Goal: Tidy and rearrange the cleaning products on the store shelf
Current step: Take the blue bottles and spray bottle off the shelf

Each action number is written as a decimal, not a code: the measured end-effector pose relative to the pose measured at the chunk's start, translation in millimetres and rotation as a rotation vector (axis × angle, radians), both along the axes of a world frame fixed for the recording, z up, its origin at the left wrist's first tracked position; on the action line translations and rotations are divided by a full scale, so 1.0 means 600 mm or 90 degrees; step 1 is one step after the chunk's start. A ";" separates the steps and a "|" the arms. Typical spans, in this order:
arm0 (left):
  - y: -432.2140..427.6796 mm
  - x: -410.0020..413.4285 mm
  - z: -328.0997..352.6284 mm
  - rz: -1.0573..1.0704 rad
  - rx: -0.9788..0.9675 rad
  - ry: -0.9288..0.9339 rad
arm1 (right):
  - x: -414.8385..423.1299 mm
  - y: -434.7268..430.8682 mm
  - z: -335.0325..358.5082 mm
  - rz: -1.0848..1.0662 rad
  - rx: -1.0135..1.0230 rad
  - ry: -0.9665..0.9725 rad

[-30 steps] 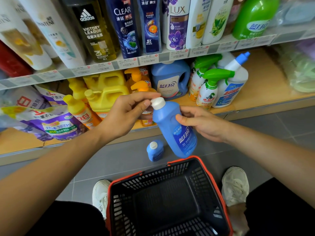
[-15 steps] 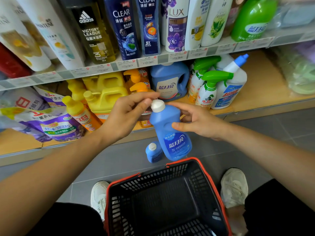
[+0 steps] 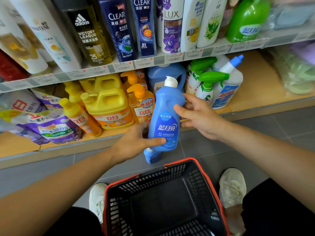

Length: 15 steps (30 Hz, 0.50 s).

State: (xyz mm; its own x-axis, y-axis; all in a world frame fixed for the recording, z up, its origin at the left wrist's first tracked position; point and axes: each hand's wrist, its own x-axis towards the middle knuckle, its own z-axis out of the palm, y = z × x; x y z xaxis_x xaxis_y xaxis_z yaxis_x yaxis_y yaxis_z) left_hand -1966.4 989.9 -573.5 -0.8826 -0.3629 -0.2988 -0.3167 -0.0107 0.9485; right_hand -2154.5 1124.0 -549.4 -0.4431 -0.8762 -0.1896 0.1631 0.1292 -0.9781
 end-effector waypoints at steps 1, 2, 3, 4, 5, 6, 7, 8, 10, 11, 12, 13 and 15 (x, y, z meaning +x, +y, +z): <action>-0.002 -0.001 -0.001 0.010 0.008 0.005 | -0.001 0.000 0.001 -0.003 0.000 0.002; -0.003 0.000 0.000 0.018 0.004 0.006 | -0.002 0.000 0.002 -0.007 0.002 0.010; -0.004 0.000 -0.001 0.030 -0.011 0.006 | -0.004 0.001 0.004 -0.014 0.012 0.025; -0.005 0.001 0.000 0.049 -0.026 0.007 | -0.008 0.002 0.007 -0.026 0.029 0.047; -0.006 0.001 0.002 0.075 -0.034 0.011 | -0.011 0.003 0.010 -0.041 0.055 0.072; -0.007 0.001 0.005 0.106 -0.033 0.018 | -0.015 0.005 0.013 -0.059 0.091 0.101; -0.009 0.000 0.009 0.136 -0.028 0.028 | -0.018 0.006 0.015 -0.077 0.129 0.135; -0.012 0.000 0.014 0.160 -0.030 0.037 | -0.021 0.008 0.016 -0.094 0.164 0.195; -0.019 -0.002 0.027 0.182 -0.065 0.050 | -0.028 0.013 0.017 -0.142 0.210 0.437; -0.022 -0.003 0.033 0.184 -0.094 0.051 | -0.031 0.016 0.019 -0.179 0.204 0.573; -0.023 -0.003 0.040 0.181 -0.136 0.047 | -0.031 0.017 0.026 -0.210 0.164 0.681; -0.024 -0.004 0.046 0.174 -0.193 0.041 | -0.029 0.018 0.033 -0.204 0.105 0.747; -0.021 -0.007 0.056 0.160 -0.317 0.039 | -0.024 0.017 0.040 -0.072 0.033 0.814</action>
State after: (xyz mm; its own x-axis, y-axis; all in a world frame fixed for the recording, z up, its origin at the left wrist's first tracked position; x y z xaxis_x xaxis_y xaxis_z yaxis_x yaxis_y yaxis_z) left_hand -1970.6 977.0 -539.9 -0.7613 -0.6483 0.0119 -0.3065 0.3759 0.8745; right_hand -2169.0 1134.0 -525.3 -0.4059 -0.8263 0.3905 -0.8704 0.2193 -0.4408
